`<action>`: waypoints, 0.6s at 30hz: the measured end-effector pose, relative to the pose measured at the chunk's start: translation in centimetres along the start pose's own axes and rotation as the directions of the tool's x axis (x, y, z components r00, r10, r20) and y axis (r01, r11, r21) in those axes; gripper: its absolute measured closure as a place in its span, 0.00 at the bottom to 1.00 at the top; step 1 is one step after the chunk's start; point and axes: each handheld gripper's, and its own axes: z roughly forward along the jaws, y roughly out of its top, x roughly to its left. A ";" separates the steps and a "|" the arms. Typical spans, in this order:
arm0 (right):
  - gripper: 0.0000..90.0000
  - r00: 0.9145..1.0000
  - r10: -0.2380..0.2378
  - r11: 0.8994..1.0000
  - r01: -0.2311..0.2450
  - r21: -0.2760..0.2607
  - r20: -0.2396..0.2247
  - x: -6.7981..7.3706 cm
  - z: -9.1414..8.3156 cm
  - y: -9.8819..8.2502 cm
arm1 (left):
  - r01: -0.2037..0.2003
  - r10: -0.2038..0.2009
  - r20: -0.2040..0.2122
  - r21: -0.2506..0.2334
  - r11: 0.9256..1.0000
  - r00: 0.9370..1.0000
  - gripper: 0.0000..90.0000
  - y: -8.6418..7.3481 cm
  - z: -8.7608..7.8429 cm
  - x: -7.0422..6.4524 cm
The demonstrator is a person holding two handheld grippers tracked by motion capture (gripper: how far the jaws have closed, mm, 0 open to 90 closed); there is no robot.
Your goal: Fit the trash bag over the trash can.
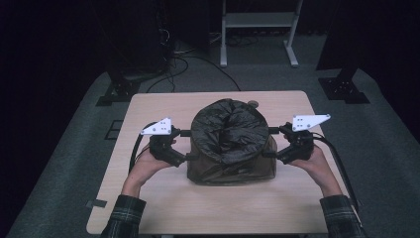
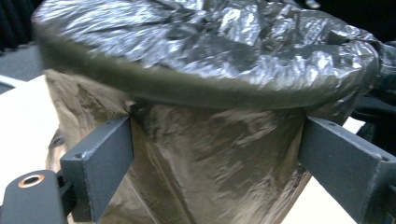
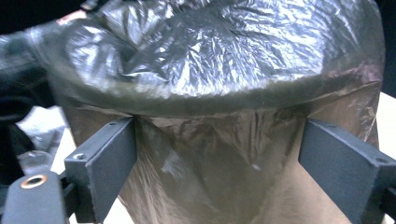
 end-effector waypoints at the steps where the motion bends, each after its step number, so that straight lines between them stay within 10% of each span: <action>1: 0.11 1.000 -0.006 1.000 0.006 0.002 -0.009 0.0 0.2 0.0 | -0.002 0.002 -0.002 0.002 1.000 1.000 0.09 0.0 0.0 0.0; 18: 0.10 1.000 -0.001 1.000 0.001 0.004 -0.023 2.5 0.8 0.1 | 0.005 -0.005 -0.010 -0.001 1.000 1.000 0.09 -0.8 -2.0 -2.6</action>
